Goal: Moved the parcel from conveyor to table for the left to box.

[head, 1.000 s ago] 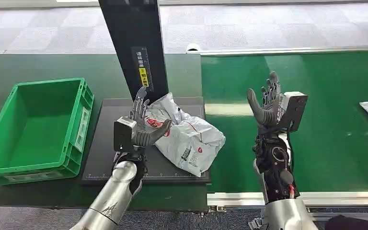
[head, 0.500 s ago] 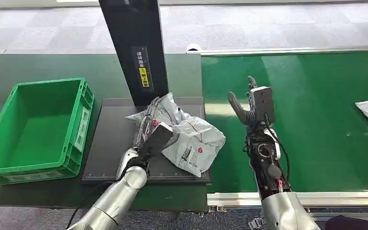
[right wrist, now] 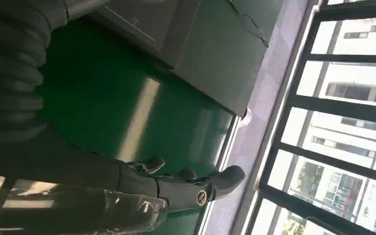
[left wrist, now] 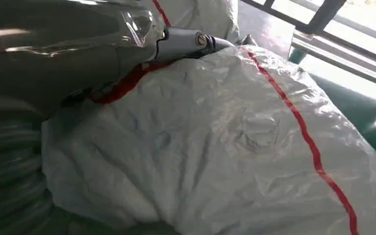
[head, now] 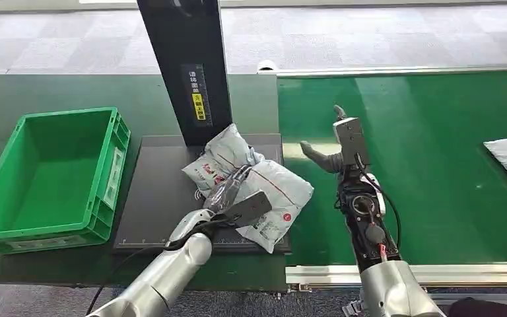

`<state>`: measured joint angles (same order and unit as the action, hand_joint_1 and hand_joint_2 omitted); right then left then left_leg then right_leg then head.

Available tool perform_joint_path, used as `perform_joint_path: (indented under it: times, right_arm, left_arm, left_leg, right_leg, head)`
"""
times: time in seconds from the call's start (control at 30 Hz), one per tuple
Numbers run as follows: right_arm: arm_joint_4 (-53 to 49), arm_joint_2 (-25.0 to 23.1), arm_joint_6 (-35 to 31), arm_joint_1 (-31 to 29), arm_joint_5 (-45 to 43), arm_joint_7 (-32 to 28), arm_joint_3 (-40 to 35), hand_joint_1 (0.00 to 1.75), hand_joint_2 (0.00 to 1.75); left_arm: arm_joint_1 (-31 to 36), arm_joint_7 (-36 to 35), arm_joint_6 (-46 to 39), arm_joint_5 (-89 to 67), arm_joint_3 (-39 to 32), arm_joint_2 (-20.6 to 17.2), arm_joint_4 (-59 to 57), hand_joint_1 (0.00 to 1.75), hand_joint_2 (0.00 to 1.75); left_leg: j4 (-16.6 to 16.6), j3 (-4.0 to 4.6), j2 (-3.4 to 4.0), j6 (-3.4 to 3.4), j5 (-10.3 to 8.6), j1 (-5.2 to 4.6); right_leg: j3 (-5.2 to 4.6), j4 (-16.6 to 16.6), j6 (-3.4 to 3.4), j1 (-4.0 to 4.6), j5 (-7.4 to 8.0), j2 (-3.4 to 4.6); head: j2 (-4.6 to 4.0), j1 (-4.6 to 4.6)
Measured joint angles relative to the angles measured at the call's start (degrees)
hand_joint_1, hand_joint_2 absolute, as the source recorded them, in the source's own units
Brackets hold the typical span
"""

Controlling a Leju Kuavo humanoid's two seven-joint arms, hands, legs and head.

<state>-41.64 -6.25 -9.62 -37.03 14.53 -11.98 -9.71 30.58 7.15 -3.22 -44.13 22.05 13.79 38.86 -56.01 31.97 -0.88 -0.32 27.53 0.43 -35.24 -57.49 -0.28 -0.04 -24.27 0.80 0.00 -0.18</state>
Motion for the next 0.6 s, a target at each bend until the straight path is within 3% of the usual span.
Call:
perform_joint_path:
  times: [0.03,0.3,0.6]
  right_arm:
    - [0.0,0.0,0.0,0.0,0.1,0.0,0.1,0.00,1.75]
    - [-1.0,0.0,3.6,0.7,-4.8,-5.9,1.9,0.00,1.75]
    - [-0.8,0.0,7.3,1.1,-11.2,-6.7,4.8,0.00,1.75]
  left_arm:
    - [0.1,0.0,0.2,-0.2,-0.2,0.1,-0.2,1.68,1.75]
    - [0.6,1.7,-1.0,-1.1,-1.4,0.6,-0.5,1.75,1.75]
    - [-0.1,4.9,-8.5,0.8,-4.7,1.3,0.2,1.75,1.75]
  left_leg:
    - [0.0,-0.01,0.00,0.00,0.00,0.00]
    - [0.0,-0.07,-0.03,0.00,0.00,0.00]
    - [0.0,-0.08,0.01,0.00,0.00,0.00]
  right_leg:
    - [0.01,0.0,0.00,0.00,0.00,0.00]
    - [0.08,0.0,0.00,0.00,0.00,-0.02]
    - [0.06,0.0,0.00,0.00,0.00,0.01]
  head:
    - [0.00,0.00]
    - [0.00,0.00]
    - [0.00,0.00]
